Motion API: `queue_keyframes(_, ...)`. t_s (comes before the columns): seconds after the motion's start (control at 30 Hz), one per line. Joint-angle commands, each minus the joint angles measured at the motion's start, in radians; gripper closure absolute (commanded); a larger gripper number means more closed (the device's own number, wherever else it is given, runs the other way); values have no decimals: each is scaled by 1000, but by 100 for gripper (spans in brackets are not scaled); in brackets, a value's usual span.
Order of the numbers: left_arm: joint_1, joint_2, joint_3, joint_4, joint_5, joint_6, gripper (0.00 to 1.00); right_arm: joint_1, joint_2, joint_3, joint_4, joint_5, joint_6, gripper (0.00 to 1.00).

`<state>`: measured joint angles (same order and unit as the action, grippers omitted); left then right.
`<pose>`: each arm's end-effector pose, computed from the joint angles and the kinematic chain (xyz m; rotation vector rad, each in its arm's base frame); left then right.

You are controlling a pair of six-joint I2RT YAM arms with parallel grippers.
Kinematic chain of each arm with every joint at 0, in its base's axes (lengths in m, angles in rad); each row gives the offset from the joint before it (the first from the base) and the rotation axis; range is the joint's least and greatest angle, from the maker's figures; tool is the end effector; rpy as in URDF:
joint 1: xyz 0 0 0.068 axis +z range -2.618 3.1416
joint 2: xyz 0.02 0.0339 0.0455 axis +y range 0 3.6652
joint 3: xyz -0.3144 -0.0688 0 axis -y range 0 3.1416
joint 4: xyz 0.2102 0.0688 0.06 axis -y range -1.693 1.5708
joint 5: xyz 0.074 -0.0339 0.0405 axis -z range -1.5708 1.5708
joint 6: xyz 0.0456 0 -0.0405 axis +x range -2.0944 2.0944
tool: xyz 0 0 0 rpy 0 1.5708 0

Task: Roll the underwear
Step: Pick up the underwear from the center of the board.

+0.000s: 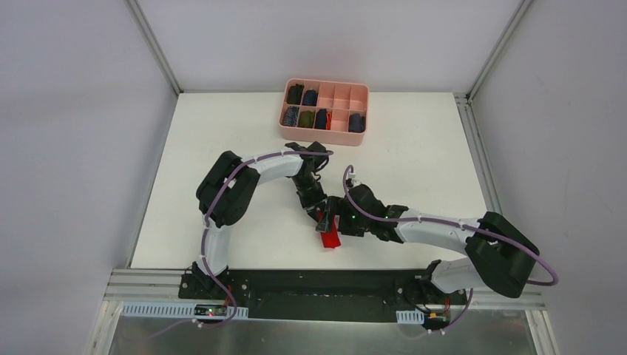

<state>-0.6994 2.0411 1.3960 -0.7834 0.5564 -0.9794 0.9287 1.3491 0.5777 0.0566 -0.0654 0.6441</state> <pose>0.2772 -0.2647 0.2037 0.3275 -2.7239 0.6687 0.1375 0.1889 0.2384 -0.3833 2.4181 0.8471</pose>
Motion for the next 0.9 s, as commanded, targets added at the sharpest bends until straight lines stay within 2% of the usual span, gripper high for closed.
queue_keyframes(0.0,-2,-5,-16,10,-101,-8,100,12,39,-1,-20,4,13,10)
queue_keyframes(0.13,-2,-7,-15,10,-102,-9,100,12,23,-12,-21,28,25,23)
queue_keyframes(0.27,-1,-11,-18,10,-103,-8,100,13,-6,-31,-30,57,45,42)
queue_keyframes(0.4,-2,-13,-21,10,-104,-8,100,12,-32,-50,-33,94,57,51)
queue_keyframes(0.63,-2,-21,-26,10,-107,-8,100,0,-54,-79,-13,87,76,52)
queue_keyframes(0.67,-1,-22,-26,10,-107,-7,100,-2,-54,-84,-6,76,79,50)
queue_keyframes(0.7,-1,-23,-27,10,-107,-6,100,-5,-53,-87,1,74,81,33)
queue_keyframes(0.73,-1,-24,-28,10,-107,-5,100,-9,-53,-90,10,37,80,22)
queue_keyframes(0.8,-2,-25,-30,10,-109,-5,100,-14,-52,-94,21,15,82,18)
queue_keyframes(0.87,-2,-27,-31,9,-109,-4,100,-19,-57,-101,28,7,89,18)
